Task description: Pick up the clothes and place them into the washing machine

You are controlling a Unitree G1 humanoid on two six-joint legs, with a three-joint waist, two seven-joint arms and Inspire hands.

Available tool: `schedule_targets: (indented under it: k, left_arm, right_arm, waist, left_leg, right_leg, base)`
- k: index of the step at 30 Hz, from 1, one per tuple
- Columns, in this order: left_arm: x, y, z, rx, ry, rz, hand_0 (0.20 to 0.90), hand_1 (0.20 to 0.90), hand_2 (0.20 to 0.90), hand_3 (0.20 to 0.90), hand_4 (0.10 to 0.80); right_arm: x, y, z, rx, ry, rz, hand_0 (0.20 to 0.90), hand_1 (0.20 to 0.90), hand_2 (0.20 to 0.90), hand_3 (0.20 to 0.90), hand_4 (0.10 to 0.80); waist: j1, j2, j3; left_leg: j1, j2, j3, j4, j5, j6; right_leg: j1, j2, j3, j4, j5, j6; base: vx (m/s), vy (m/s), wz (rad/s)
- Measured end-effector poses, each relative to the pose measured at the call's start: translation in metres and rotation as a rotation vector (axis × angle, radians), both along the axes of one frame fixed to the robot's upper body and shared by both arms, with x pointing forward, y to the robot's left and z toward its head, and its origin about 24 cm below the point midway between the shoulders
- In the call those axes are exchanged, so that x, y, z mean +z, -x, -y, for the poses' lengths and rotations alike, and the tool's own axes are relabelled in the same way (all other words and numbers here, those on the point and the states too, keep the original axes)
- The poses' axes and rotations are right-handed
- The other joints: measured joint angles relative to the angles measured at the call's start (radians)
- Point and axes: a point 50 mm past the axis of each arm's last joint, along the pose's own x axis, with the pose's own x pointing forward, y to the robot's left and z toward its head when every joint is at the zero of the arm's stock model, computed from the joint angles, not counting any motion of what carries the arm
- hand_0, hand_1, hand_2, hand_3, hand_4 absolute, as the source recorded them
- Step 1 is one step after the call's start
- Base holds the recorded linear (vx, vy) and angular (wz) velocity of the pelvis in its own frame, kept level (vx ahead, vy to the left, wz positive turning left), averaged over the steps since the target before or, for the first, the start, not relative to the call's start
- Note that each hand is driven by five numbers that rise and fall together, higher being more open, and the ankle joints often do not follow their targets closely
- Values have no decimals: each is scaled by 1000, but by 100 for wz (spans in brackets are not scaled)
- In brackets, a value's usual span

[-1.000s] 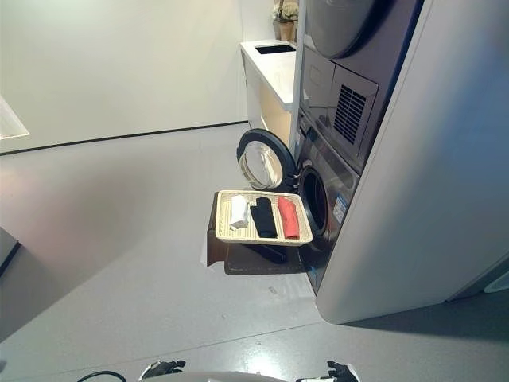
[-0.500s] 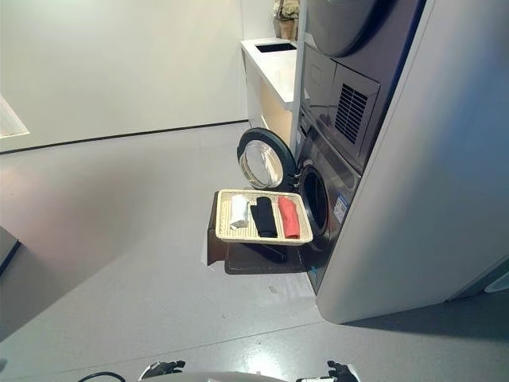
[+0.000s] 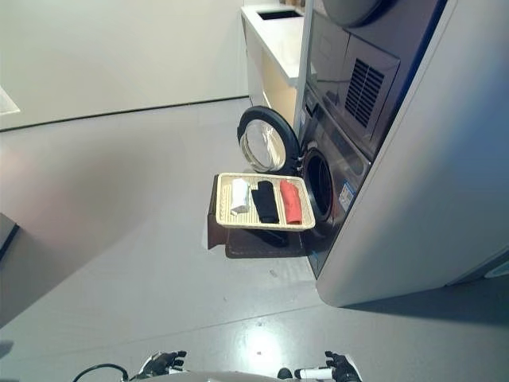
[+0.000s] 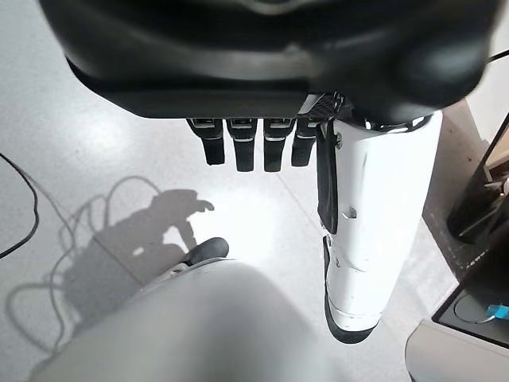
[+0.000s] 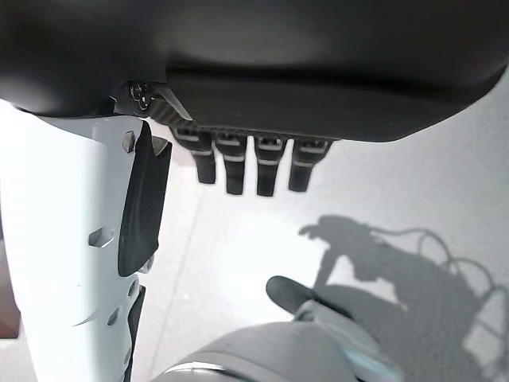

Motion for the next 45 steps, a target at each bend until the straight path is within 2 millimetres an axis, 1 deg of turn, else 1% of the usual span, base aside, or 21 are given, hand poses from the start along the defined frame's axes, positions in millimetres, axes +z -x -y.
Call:
schedule_targets:
  k: [5,9,13,15,16,18,19,20,21,24,27,29,32,35,36,37,38,40,43,44,45]
  left_arm:
    - [4,-14,-2,-9,-7,34,900,900,900,900,800]
    - [2,-8,-5,-1,-13,18,900,900,900,900,800]
    - [2,-1,-11,20,-23,-5,900,900,900,900,800]
    - [0,7,-14,53,-33,-28,900,900,900,900,800]
    - [0,11,-16,58,-39,-41,900,900,900,900,800]
    - [-2,22,-17,70,-43,-73,900,900,900,900,800]
    - [-4,30,-13,74,-33,-94,900,900,900,900,800]
    - [-6,31,-2,69,-7,-97,900,900,900,900,800]
    - [-6,26,6,70,17,-79,900,900,900,900,800]
    - [-5,8,18,95,61,-17,900,900,900,900,800]
    - [-2,-6,18,75,58,18,900,900,900,900,800]
    - [2,-21,20,66,66,68,900,900,900,900,800]
    - [9,-42,21,77,71,151,900,900,900,900,800]
    - [10,-43,19,87,57,170,900,900,900,900,800]
    - [11,-45,18,108,61,179,900,900,900,900,800]
    - [11,-45,18,111,59,178,900,900,900,900,800]
    - [8,-35,15,128,50,146,900,900,900,900,800]
    - [7,-34,15,138,51,129,900,900,900,900,800]
    - [4,-25,17,132,51,106,900,900,900,900,800]
    - [4,-22,15,131,50,100,900,900,900,900,800]
    - [5,-23,9,128,33,105,900,900,900,900,800]
  right_arm:
    - [0,-3,-1,-50,-16,20,900,900,900,900,800]
    - [3,-14,-2,-95,-43,83,900,900,900,900,800]
    - [2,-15,-6,-107,-66,84,900,900,900,900,800]
    - [2,-16,-8,-114,-75,85,900,900,900,900,800]
    - [2,-17,-10,-119,-80,87,900,900,900,900,800]
    - [-1,-10,-14,-137,-93,73,900,900,900,900,800]
    - [-2,-3,-14,-145,-93,59,900,900,900,900,800]
    - [-2,2,-9,-149,-79,45,900,900,900,900,800]
    - [-2,4,-7,-145,-71,34,900,900,900,900,800]
    - [-1,1,-5,-132,-60,34,900,900,900,900,800]
    - [0,-5,-6,-104,-59,42,900,900,900,900,800]
    - [-5,8,-13,-71,-69,-16,900,900,900,900,800]
    - [-7,11,-22,-119,-99,-32,900,900,900,900,800]
    - [-9,16,-23,-145,-97,-49,900,900,900,900,800]
    - [-8,17,-16,-145,-78,-53,900,900,900,900,800]
    - [-7,17,-14,-145,-69,-52,900,900,900,900,800]
    - [-7,21,-9,-148,-42,-66,900,900,900,900,800]
    - [-6,22,-2,-149,-24,-69,900,900,900,900,800]
    - [-3,25,9,-135,10,-79,900,900,900,900,800]
    - [-4,25,7,-139,9,-78,900,900,900,900,800]
    - [-5,27,3,-138,-6,-85,900,900,900,900,800]
  waist:
    - [-21,-41,32]
    - [-53,-37,48]
    - [-74,-51,37]
    - [-97,-52,24]
    - [-109,-53,21]
    - [-138,-53,-7]
    - [-141,-31,-29]
    - [-149,5,-49]
    - [-147,12,-60]
    - [-125,-13,-60]
    - [-92,-55,-45]
    - [-80,-82,-21]
    - [-61,-112,26]
    - [-47,-105,44]
    - [-32,-78,51]
    - [-29,-71,55]
    - [-13,-50,46]
    - [-11,-35,55]
    - [1,-12,19]
    - [-3,-28,10]
    - [1,-65,-4]
  left_leg:
    - [17,-51,-28,10,-23,32]
    - [41,-42,-80,20,-33,64]
    - [56,-22,-107,22,-65,46]
    - [58,-5,-128,39,-101,12]
    - [76,6,-147,36,-118,-2]
    - [119,44,-184,9,-154,-44]
    - [169,80,-226,-19,-167,-79]
    - [183,128,-242,-4,-173,-101]
    - [177,141,-248,53,-173,-122]
    - [79,130,-260,349,-155,-182]
    - [-67,90,-284,710,17,-218]
    - [-155,73,-249,836,70,-203]
    - [-258,59,-142,777,-7,-131]
    - [-303,91,-113,529,0,-144]
    - [-287,114,-120,309,26,-167]
    - [-290,117,-123,291,37,-166]
    - [-251,136,-170,67,75,-197]
    - [-244,147,-166,22,111,-196]
    - [-202,146,-142,63,126,-148]
    - [-185,116,-128,53,184,-106]
    - [-166,70,-107,35,174,-79]
  right_leg:
    - [-78,-61,1,245,-116,28]
    - [-202,-69,21,457,-122,48]
    - [-247,-85,4,245,-89,75]
    - [-243,-96,12,38,-15,109]
    - [-246,-99,17,-28,35,106]
    - [-236,-88,26,-35,60,96]
    - [-223,-56,19,-5,115,86]
    - [-201,-2,23,16,132,59]
    - [-178,16,24,20,131,10]
    - [-105,31,21,16,99,-33]
    - [-28,55,52,0,50,-91]
    - [21,52,56,-22,28,-117]
    - [81,38,82,-64,34,-118]
    - [134,46,86,-116,38,-111]
    - [160,61,103,-150,50,-100]
    - [171,63,105,-155,52,-98]
    - [190,67,113,-167,34,-81]
    - [219,67,122,-167,16,-60]
    - [267,46,152,-166,-37,-2]
    - [277,16,160,-157,-60,21]
    - [274,-25,171,-125,-91,49]
  base:
    - [189,93,16]
    - [267,17,19]
    - [433,-115,24]
    - [491,-159,28]
    - [545,-225,32]
    - [349,-174,45]
    - [259,-157,63]
    - [350,-222,74]
    - [446,-312,61]
    - [335,-249,11]
    - [316,-243,-38]
    - [262,-81,-30]
    - [362,74,-19]
    - [406,178,-40]
    - [410,201,-54]
    - [502,263,-91]
    - [312,196,-64]
    - [304,230,-48]
    - [291,280,-37]
    - [157,189,-20]
    - [127,160,-6]
